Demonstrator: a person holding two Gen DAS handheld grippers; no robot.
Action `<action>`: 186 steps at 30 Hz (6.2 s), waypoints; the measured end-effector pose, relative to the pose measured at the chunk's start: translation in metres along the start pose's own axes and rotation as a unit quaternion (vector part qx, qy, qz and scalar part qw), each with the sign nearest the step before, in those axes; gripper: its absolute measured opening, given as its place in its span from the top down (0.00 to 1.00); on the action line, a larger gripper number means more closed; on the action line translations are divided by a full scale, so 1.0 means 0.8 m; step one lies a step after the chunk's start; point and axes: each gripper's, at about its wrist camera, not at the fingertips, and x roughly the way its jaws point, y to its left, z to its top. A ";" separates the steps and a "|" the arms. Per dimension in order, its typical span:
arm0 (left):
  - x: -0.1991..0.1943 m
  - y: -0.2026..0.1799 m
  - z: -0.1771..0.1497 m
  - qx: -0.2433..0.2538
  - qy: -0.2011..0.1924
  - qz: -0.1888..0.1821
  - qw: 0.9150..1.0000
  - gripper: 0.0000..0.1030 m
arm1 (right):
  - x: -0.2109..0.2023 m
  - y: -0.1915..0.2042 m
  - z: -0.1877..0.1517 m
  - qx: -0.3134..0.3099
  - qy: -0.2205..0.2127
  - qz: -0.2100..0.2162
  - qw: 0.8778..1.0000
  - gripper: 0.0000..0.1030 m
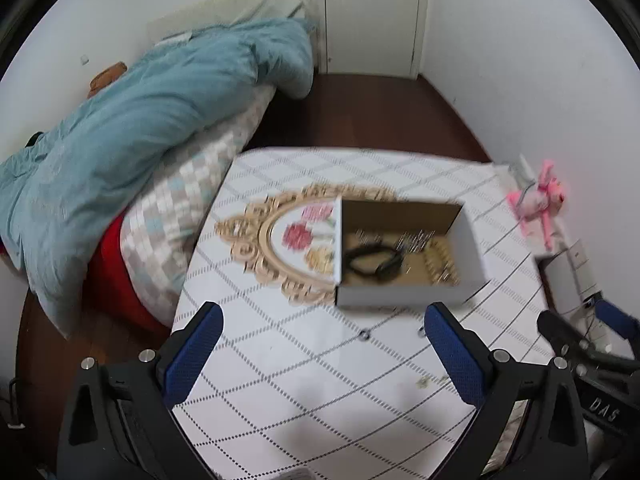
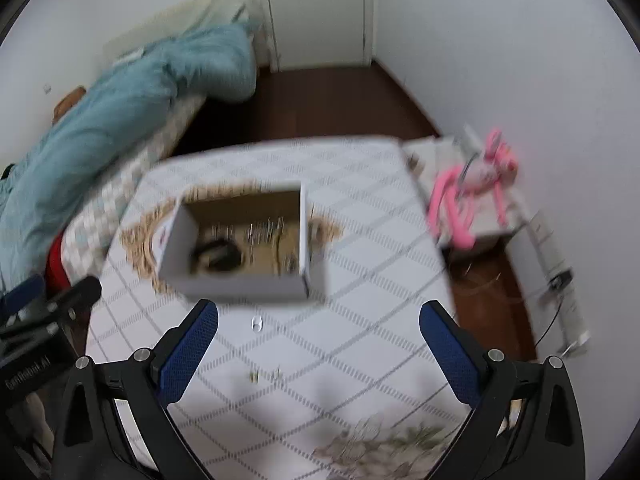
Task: Organize jewelry
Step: 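Lift both tools out of the box, then pinch a gold earring with the right tool while the left tool pinches the other earring, then lower both earrings into the white box and open both tools, then lift both tools out of the box, then pinch a small black ring with the right tool while the left tool pinches the other ring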
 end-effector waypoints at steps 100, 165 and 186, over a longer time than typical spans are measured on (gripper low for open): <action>0.170 -0.021 0.145 0.000 0.114 -0.038 0.993 0.34 | 0.197 0.018 0.156 -0.010 0.115 0.065 0.991 0.62; 0.172 -0.010 -0.056 0.020 0.121 -0.026 0.992 0.04 | 0.173 0.023 -0.068 0.004 0.070 0.031 0.997 0.88; 0.169 -0.057 -0.055 0.055 0.106 -0.040 0.992 0.90 | 0.166 -0.047 -0.073 0.081 0.069 0.030 0.994 1.00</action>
